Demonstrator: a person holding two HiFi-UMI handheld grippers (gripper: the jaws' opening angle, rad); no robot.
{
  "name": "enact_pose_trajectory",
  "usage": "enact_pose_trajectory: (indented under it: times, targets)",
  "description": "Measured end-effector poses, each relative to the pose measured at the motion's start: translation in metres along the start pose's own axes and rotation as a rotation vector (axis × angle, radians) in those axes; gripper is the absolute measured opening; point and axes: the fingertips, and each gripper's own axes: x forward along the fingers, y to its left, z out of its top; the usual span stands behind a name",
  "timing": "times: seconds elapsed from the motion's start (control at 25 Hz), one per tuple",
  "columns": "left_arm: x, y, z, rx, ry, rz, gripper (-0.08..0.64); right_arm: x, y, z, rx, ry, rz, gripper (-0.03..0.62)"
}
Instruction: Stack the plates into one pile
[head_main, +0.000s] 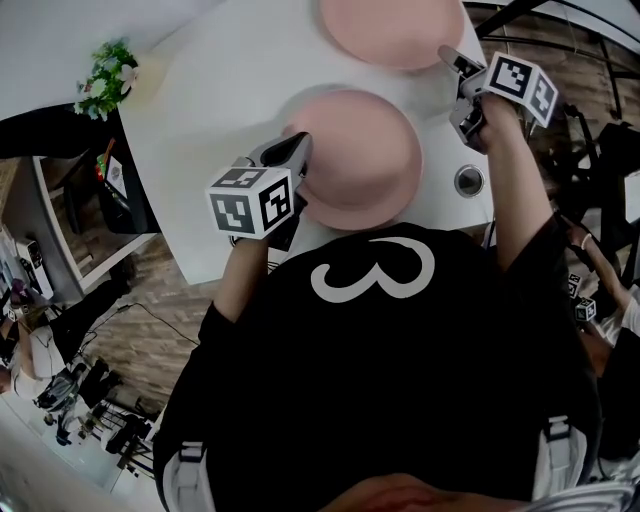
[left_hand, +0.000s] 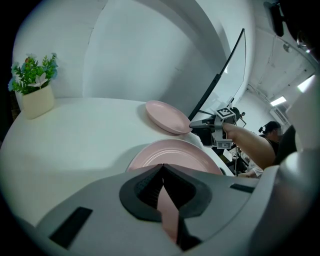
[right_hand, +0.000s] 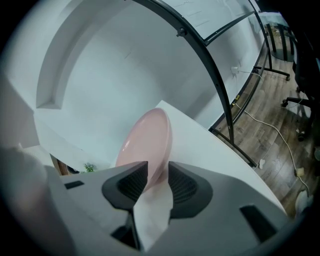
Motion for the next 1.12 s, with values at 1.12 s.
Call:
enact_pose_trajectory:
  times: [1.12]
  targets:
    - [0.007,-0.01,0.004,-0.031,-0.033,0.06,0.017,0.009,-0.012,0.006,0.218,-0.052,0.057,0.078]
